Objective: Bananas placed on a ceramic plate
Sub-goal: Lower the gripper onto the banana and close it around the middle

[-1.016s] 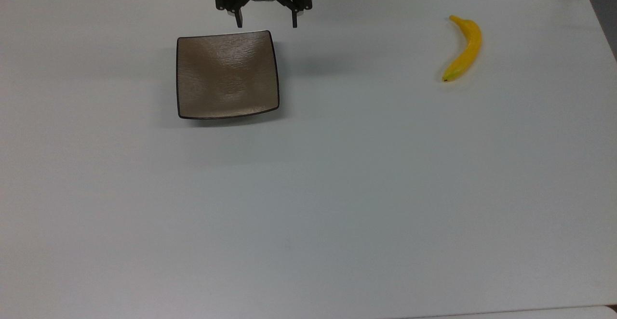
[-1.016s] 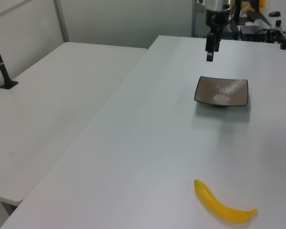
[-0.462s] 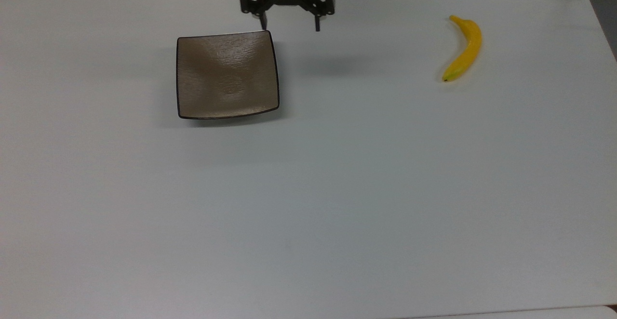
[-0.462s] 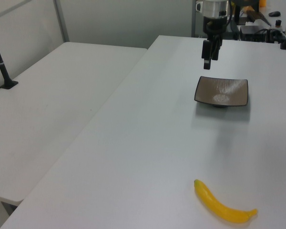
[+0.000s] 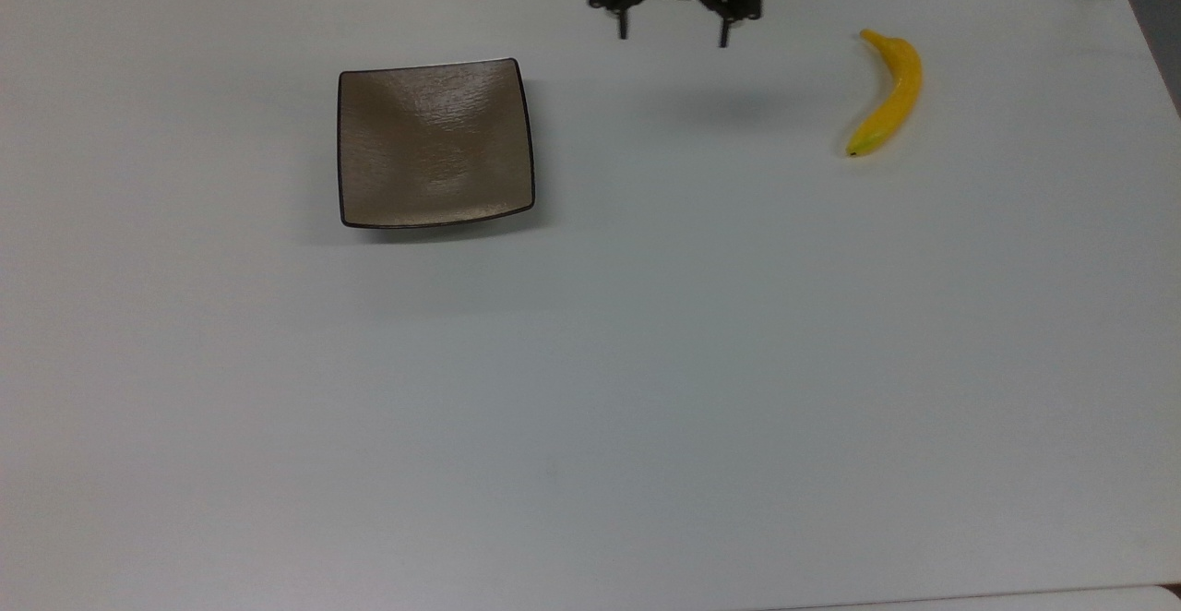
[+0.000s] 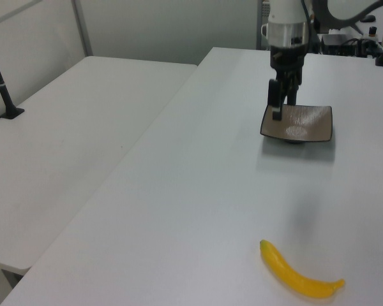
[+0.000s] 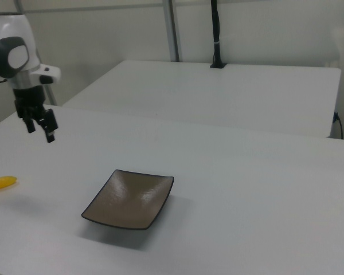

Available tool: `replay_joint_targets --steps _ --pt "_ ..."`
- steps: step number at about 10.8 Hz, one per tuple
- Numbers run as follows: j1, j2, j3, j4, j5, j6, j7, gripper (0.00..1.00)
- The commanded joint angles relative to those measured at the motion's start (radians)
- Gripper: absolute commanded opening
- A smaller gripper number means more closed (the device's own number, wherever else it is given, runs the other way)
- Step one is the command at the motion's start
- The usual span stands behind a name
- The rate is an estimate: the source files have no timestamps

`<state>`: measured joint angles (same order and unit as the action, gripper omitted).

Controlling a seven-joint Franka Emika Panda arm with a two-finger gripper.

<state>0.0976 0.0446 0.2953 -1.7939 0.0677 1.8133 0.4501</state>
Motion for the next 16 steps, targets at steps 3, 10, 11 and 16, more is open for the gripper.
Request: replay_joint_targets --steps 3,10,11,16 --pt "0.108 0.116 0.111 -0.007 0.012 0.211 0.257 1.00" --pt "0.313 0.303 0.117 -0.015 -0.006 0.434 0.366 1.00" --pt "0.324 0.319 0.117 -0.010 -0.008 0.437 0.366 1.00" --pt "0.382 0.423 0.117 -0.012 -0.026 0.481 0.363 1.00"
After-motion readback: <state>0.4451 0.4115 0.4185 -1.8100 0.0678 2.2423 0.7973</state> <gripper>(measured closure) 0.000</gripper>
